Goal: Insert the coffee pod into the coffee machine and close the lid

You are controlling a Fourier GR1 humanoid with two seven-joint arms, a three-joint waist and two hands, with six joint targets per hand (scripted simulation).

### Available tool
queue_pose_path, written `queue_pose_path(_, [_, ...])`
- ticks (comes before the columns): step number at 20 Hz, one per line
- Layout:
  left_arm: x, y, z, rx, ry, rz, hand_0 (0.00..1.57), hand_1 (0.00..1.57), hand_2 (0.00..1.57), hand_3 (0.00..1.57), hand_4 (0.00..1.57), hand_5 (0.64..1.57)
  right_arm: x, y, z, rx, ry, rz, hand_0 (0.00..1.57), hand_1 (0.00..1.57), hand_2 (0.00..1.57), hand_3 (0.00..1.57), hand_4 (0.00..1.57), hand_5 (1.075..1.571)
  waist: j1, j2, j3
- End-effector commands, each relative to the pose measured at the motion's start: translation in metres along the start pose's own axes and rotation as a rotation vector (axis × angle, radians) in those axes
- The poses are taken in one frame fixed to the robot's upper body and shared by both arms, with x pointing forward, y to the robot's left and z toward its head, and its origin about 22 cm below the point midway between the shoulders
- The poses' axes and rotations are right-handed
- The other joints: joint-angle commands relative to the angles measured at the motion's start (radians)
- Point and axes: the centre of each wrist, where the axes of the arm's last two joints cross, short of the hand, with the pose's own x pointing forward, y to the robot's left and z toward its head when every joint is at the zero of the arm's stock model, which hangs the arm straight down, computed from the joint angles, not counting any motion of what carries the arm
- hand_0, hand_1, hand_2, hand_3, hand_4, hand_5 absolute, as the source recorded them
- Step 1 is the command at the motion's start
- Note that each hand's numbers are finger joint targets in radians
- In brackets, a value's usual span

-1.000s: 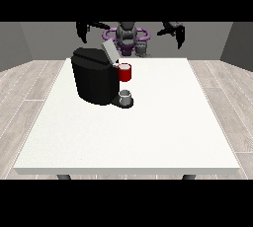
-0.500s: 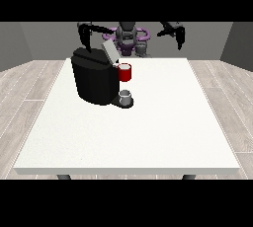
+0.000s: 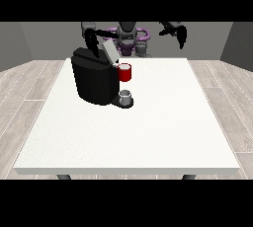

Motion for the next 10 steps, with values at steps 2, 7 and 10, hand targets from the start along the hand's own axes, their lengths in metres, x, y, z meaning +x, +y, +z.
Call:
queue_pose_path(2, [0.008, 0.026, 0.003, 0.047, -0.028, -0.016, 0.00, 0.00, 0.00, 0.00, 0.34, 1.571, 0.012, 0.038, -0.008, 0.054, -0.059, 0.010, 0.00, 0.00, 0.00, 0.00, 0.07, 1.571, -0.028, 0.045, -0.0003])
queue_pose_path(7, [0.017, 0.010, 0.014, 0.023, -0.043, -0.067, 0.00, 0.00, 0.00, 0.00, 0.30, 1.571, 0.012, -0.004, -0.015, 0.005, -0.056, 0.053, 0.00, 0.00, 0.00, 0.00, 0.20, 1.571, 0.025, 0.066, 0.0000])
queue_pose_path(10, [0.016, 0.016, 0.015, 0.021, -0.013, -0.058, 0.00, 0.00, 0.00, 0.00, 0.36, 1.571, 0.034, 0.008, -0.023, 0.037, -0.090, 0.084, 0.00, 0.00, 0.00, 0.00, 0.20, 1.571, 0.025, 0.061, -0.0001])
